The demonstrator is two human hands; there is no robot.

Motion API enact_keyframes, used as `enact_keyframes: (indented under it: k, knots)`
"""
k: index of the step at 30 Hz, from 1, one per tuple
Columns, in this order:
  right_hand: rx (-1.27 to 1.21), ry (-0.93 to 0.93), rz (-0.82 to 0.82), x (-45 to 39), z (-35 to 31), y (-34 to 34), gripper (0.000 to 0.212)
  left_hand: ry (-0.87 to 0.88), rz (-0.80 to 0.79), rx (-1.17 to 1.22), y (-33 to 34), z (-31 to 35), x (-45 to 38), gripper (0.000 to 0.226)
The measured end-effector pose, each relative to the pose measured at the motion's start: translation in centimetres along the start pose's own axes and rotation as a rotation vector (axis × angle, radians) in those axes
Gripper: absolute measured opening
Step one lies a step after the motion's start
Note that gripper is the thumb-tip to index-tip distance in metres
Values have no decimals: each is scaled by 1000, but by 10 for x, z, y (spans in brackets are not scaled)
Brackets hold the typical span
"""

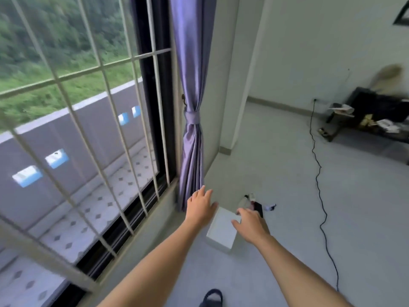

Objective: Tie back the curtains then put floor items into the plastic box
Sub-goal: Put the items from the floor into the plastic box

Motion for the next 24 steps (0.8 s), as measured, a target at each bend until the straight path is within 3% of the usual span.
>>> enact_keyframes:
  k: [6,14,24]
  knots:
    - [35,-41,-69,-92,55,-30,41,-122,-24,39,17,34,-102,54]
    - [38,-121,-150,-198,123,-53,40,-282,-4,43,37,60,-175,53]
    - [211,-606,-399,-323,168,-60,46,-732,202,148,32,107,-215,56]
Point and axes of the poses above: each hand's wrist, its own x-axis away from the middle knuckle, its own y-axis out of the palm, z = x × y, the point moved 4 cm from there along -x, towards the middle knuckle, and after that the axes turned 14 degrees about -y, right-handed, at the moved point
